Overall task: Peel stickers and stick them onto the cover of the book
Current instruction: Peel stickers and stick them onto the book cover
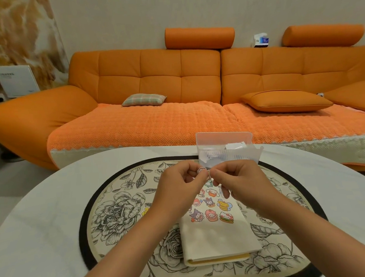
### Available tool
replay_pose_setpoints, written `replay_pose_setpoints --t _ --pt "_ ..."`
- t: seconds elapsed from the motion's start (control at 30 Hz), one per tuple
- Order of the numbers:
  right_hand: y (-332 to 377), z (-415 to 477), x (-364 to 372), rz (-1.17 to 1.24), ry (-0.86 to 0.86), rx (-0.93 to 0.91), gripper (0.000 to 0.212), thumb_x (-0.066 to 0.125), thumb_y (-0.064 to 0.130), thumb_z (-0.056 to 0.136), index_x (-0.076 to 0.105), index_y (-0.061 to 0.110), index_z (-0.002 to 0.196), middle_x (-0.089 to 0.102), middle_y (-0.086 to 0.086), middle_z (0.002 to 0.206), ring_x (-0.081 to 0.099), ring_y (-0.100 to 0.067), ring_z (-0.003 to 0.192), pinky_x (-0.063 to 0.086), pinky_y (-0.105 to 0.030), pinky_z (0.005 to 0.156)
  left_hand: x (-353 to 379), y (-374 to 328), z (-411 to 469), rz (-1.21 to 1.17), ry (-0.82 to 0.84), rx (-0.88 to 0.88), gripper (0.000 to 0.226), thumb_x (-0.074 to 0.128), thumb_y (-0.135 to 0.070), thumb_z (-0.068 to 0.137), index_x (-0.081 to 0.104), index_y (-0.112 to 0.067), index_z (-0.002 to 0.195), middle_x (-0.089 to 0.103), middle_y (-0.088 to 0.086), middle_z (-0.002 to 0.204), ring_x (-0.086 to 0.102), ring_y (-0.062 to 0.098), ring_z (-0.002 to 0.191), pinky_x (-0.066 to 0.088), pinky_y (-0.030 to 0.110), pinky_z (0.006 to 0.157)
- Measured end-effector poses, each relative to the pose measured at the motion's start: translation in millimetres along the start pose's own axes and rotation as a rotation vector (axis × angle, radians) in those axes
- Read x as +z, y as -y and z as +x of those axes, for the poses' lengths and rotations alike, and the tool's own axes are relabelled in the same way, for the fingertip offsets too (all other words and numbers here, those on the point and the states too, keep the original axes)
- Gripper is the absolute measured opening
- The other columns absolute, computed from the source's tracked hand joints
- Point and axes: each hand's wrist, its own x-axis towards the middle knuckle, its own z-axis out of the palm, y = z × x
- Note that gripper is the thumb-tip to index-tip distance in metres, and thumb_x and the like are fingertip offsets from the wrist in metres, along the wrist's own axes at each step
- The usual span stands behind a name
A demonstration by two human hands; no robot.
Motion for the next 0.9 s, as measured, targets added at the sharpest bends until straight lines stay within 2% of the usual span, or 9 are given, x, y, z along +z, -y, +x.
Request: replay_pose_setpoints --t 0.1,0.23,0.4,0.67,0.7,0.77,0.83,0.9 --pt "-0.7 -1.2 2.5 -0.088 -0.021 -0.040 0.022 0.064 0.017 0.095 0.075 0.020 0.076 0.061 0.009 0.050 0.047 -0.002 0.043 0.037 -0.015 0.044 1.6 1.9 -0.4 0.026 -0.005 0.008 0.013 0.072 -0.025 0.089 0.070 -0.027 0.076 0.069 0.005 0.070 0.065 0.028 0.068 0.054 0.042 0.067" --pt "-3.7 -3.3 6.8 -0.163 -0.040 -0.105 0.025 0.062 0.019 0.095 0.076 0.025 0.075 0.058 -0.005 0.053 0.045 -0.009 0.050 0.039 -0.025 0.049 4.9 2.8 -2.3 0.032 -0.007 0.016 0.013 0.072 -0.025 0.090 0.070 -0.027 0.077 0.068 0.005 0.067 0.065 0.026 0.067 0.054 0.042 0.066" --pt "2.9 -2.8 2.1 -0.009 -0.020 -0.008 0.021 0.065 0.018 0.096 0.076 0.012 0.079 0.061 0.007 0.050 0.043 -0.002 0.037 0.034 -0.012 0.042 0.3 1.0 1.1 -0.032 -0.017 -0.025 0.015 0.072 -0.021 0.090 0.070 -0.026 0.076 0.072 -0.003 0.070 0.063 0.011 0.058 0.057 0.040 0.066" --pt "1.7 -3.9 3.7 -0.073 -0.038 -0.039 0.024 0.064 0.016 0.096 0.074 0.016 0.074 0.059 0.011 0.047 0.046 -0.002 0.041 0.038 -0.014 0.044 0.4 1.6 -0.2 -0.014 0.000 -0.019 0.012 0.074 -0.024 0.089 0.070 -0.026 0.077 0.071 0.001 0.072 0.062 0.013 0.060 0.056 0.042 0.067" --pt "1.4 -3.9 4.2 -0.073 -0.042 -0.038 0.025 0.063 0.016 0.096 0.074 0.017 0.074 0.059 0.011 0.047 0.046 -0.002 0.041 0.038 -0.014 0.044 1.1 2.7 -0.9 0.007 -0.013 -0.007 0.010 0.074 -0.027 0.088 0.070 -0.028 0.078 0.071 -0.001 0.073 0.063 0.014 0.062 0.056 0.041 0.067" --pt "-0.2 -4.4 5.8 -0.098 -0.053 -0.052 0.026 0.063 0.016 0.096 0.074 0.019 0.073 0.059 0.005 0.048 0.045 -0.003 0.043 0.038 -0.016 0.045 1.8 4.9 -3.0 0.124 -0.075 0.072 0.009 0.076 -0.032 0.085 0.067 -0.033 0.086 0.067 -0.009 0.079 0.061 0.012 0.064 0.053 0.030 0.064" --pt "-2.8 -4.4 7.5 -0.134 -0.070 -0.078 0.026 0.064 0.017 0.095 0.075 0.023 0.072 0.062 -0.006 0.055 0.046 -0.007 0.047 0.040 -0.022 0.047 2.6 6.4 -5.1 0.256 -0.139 0.185 0.018 0.077 -0.033 0.083 0.061 -0.036 0.092 0.060 -0.014 0.082 0.056 0.011 0.066 0.045 0.020 0.061" --pt "-4.9 -3.6 8.4 -0.146 -0.088 -0.087 0.024 0.065 0.019 0.094 0.076 0.026 0.074 0.066 -0.007 0.061 0.048 -0.008 0.048 0.042 -0.025 0.049 3.9 5.4 -5.6 0.243 -0.155 0.190 0.018 0.077 -0.031 0.083 0.060 -0.035 0.088 0.060 -0.013 0.077 0.055 0.011 0.064 0.045 0.021 0.060"
